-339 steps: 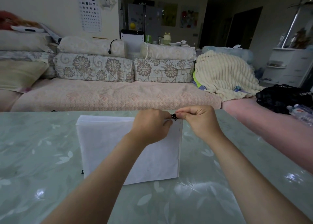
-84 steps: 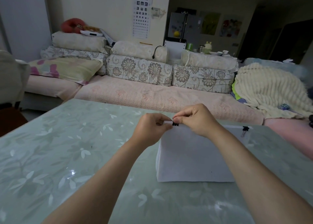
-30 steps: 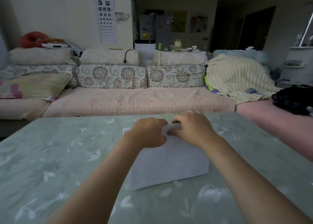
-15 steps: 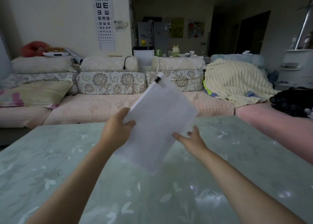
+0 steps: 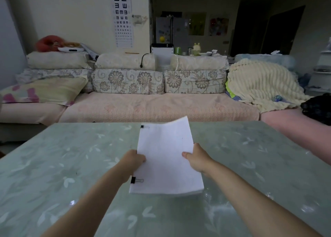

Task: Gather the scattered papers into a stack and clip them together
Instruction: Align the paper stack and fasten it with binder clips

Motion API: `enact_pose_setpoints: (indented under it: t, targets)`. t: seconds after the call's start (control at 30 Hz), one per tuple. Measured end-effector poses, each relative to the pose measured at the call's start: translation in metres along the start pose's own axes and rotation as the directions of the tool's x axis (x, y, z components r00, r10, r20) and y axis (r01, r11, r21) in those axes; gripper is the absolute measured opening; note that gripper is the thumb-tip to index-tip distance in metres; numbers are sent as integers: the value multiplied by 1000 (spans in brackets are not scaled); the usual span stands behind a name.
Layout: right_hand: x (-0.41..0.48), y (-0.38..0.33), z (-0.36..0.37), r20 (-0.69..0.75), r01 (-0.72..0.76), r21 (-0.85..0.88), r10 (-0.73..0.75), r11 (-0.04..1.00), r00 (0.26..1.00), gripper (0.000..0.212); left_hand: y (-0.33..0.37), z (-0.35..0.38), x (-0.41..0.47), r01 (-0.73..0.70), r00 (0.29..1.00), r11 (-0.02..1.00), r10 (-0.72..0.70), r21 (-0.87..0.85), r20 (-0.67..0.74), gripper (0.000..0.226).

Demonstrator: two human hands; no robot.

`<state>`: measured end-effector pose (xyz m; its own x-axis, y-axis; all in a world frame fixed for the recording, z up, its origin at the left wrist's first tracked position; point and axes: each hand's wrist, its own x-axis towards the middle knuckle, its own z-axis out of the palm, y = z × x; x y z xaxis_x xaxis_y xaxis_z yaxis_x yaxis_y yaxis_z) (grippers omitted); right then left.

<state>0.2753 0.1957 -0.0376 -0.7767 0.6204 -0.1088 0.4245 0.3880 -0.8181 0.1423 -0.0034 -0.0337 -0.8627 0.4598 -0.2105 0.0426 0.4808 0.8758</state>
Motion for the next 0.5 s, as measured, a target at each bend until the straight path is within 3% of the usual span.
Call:
enact_pose_setpoints:
  t: [0.13,0.23,0.3,0.4,0.5]
  targets:
    - [4,27,17,44,-116,-129,122,985,992,48,-22,5,1,83,989,976,-106,203,106,9]
    - [3,36,21,67,-151,-247,172,957,983,38,-31,6,-1,21,989,889,-84,458,118,12]
    - [1,36,19,32,-144,-361,166,921,986,43,-33,3,-1,-26,997,826,-18,563,72,15]
    - [2,36,22,-38,-144,-462,143,875,989,56,-34,5,0,-54,998,857,38,512,42,23]
    - [2,39,30,-9,-96,-417,102,904,995,45,-35,9,1,-26,999,914,10,405,42,24]
